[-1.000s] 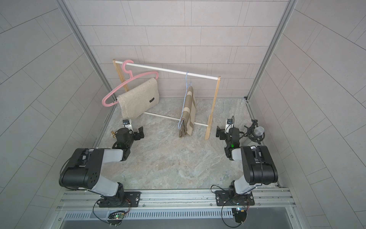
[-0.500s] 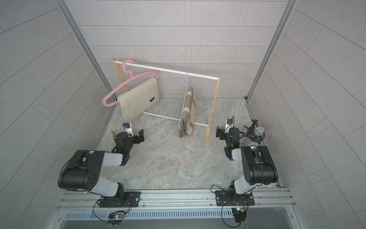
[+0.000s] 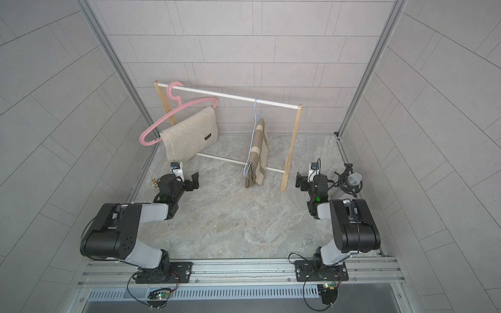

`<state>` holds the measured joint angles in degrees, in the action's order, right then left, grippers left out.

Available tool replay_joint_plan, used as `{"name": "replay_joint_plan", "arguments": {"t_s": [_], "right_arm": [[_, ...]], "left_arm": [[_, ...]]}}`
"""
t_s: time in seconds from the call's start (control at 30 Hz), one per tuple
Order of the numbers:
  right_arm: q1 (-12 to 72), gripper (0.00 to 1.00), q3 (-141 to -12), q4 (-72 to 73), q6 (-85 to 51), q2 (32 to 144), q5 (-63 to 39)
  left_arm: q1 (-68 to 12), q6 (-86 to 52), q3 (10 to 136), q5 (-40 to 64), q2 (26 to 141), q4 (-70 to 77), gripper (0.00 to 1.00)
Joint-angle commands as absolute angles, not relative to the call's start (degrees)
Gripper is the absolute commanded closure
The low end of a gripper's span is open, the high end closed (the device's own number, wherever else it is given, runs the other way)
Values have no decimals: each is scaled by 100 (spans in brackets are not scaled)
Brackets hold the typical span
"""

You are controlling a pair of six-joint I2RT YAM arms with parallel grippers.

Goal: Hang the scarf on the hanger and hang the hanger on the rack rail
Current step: Reset both arms

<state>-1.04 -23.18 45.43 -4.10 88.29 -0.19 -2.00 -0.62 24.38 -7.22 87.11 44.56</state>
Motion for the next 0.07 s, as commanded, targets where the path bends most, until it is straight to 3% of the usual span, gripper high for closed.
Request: {"name": "replay_joint_plan", "arguments": {"t_s": [0.0,0.03], "right_arm": [[-114,0,-2364,4558,-440,8745,16],[-114,0,-2364,4553,-447,8745,14]], "left_arm": [[-202,-17,2470,-659,8754,4355,0],[-202,-13,2470,-659,8754,4349,0]]}}
